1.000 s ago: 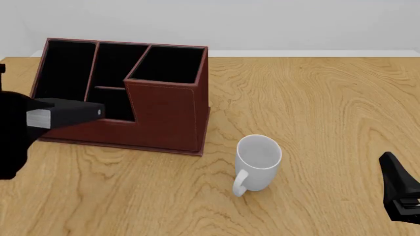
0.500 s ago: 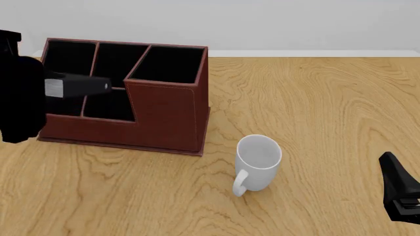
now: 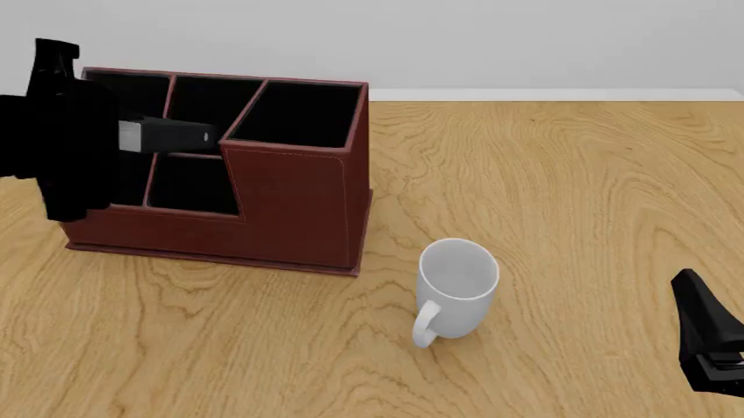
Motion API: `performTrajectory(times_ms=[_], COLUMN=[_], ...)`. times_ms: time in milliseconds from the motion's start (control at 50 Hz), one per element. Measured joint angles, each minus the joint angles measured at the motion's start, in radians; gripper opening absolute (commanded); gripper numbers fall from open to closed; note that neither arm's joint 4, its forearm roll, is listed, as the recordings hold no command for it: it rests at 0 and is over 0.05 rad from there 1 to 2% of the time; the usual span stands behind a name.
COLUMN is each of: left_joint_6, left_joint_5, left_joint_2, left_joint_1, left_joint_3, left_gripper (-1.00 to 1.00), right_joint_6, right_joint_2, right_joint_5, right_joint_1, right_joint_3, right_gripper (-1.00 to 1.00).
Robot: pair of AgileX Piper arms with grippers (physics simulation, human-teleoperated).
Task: Pick up the book and place it in the front compartment of the caddy.
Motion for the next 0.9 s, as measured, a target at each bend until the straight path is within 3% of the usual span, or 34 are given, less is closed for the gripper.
performTrajectory(times_ms=[900], left_joint_6=[-0.003], left_joint_5=[-0.116], left_joint_2=[0.197], left_joint_1=[-0.002], left_joint_3=[-0.059], left_gripper=[-1.0], right_joint_6=[0.0], right_joint_2=[0.0], right_joint_5=[0.0], right_joint_1=[0.0], right_joint_3=[0.0], right_gripper=[1.0])
